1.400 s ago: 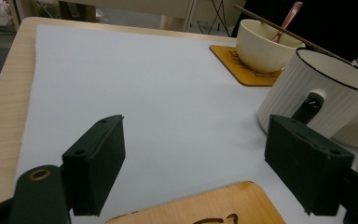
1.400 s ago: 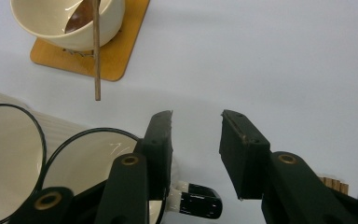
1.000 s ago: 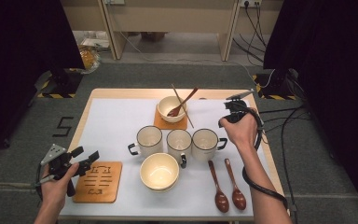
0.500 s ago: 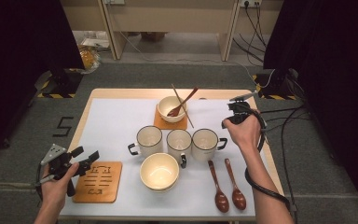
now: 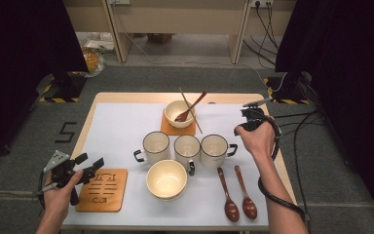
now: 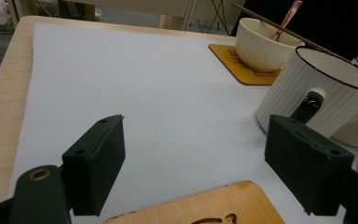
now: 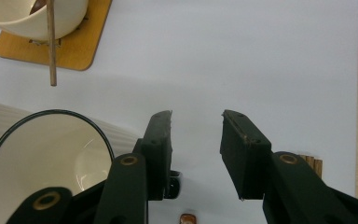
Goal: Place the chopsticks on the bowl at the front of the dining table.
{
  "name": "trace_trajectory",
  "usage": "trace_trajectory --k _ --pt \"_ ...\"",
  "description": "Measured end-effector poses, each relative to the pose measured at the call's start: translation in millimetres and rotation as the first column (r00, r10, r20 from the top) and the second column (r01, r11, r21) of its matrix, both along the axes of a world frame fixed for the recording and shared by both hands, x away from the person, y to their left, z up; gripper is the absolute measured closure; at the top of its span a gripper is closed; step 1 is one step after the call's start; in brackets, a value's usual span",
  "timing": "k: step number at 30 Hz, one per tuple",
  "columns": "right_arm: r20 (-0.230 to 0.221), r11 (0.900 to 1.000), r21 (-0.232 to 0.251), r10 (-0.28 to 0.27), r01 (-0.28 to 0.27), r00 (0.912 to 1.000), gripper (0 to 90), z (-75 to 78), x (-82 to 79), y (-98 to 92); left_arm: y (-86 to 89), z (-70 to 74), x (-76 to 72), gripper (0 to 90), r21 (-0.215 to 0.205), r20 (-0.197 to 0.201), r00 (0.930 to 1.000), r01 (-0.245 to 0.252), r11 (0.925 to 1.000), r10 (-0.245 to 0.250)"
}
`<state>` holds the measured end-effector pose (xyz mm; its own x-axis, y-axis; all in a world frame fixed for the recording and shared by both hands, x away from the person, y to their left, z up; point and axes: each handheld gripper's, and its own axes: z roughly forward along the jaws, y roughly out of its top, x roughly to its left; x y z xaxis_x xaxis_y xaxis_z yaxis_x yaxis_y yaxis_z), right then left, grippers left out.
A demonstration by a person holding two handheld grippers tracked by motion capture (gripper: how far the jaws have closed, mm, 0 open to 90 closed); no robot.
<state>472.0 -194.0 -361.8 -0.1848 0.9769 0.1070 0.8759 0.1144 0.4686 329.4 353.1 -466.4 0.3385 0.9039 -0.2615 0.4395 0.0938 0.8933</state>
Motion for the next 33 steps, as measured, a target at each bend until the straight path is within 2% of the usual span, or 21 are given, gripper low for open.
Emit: trace_trajectory --k 33 --pt "-0.014 0.999 -0.004 -0.045 0.045 0.9989 63.6 -10.9 -7.2 -25.2 0.4 0.2 -0.3 19.6 -0.001 0.000 1.0000 -0.001 1.0000 0.001"
